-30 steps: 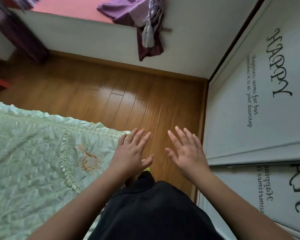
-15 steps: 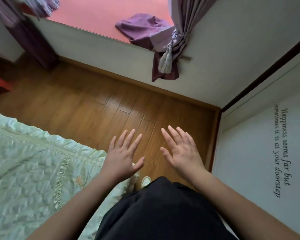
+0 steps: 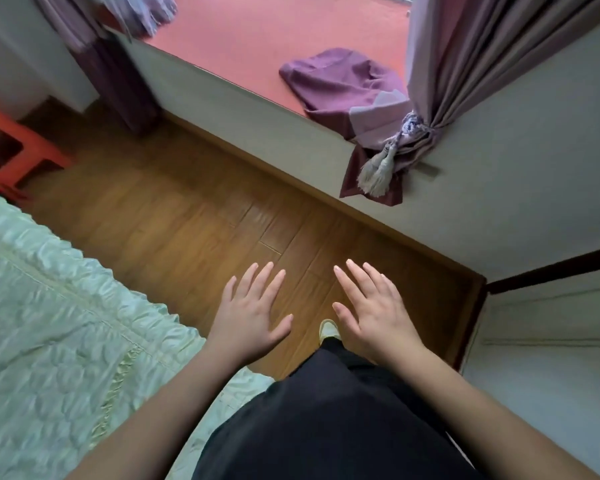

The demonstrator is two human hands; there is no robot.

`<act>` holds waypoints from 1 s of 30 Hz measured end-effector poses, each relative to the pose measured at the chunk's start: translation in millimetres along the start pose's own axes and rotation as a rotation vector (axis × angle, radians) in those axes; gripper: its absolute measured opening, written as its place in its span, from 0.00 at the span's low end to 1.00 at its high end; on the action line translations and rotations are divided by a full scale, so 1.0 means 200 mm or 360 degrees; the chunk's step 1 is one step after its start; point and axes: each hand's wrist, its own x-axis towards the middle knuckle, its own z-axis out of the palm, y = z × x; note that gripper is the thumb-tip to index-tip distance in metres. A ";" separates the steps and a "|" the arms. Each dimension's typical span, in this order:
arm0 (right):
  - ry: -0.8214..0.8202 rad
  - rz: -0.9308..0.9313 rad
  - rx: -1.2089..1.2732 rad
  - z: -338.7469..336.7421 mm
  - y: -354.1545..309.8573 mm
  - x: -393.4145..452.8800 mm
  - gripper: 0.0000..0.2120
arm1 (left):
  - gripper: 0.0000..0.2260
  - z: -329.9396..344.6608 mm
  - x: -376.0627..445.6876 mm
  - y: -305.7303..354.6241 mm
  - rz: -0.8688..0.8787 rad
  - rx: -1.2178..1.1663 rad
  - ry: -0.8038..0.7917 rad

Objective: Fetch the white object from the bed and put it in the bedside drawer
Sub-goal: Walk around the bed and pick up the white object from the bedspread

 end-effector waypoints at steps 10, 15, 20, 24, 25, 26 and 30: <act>-0.0077 -0.0588 -0.0095 -0.24 -0.16 0.77 0.29 | 0.34 -0.19 0.23 -0.26 -0.0548 -0.0176 0.0176; -0.0213 -0.0901 -0.0135 -0.26 -0.42 1.11 0.31 | 0.33 -0.17 0.22 -0.52 -0.0856 -0.0245 0.0194; -0.0238 -0.1157 -0.0194 -0.24 -0.74 1.45 0.29 | 0.34 -0.14 0.24 -0.85 -0.1097 -0.0312 0.0198; -0.0253 -0.1288 -0.0223 -0.27 -1.06 1.68 0.29 | 0.34 -0.22 0.29 -1.12 -0.1207 -0.0383 0.0272; -0.0260 -0.1314 -0.0222 -0.28 -1.14 1.73 0.29 | 0.34 -0.25 0.30 -1.18 -0.1216 -0.0393 0.0306; -0.0262 -0.1339 -0.0222 -0.28 -1.21 1.78 0.29 | 0.33 -0.27 0.32 -1.24 -0.1217 -0.0388 0.0326; -0.0262 -0.1449 -0.0230 -0.30 -1.48 2.00 0.29 | 0.34 -0.37 0.38 -1.50 -0.1233 -0.0389 0.0349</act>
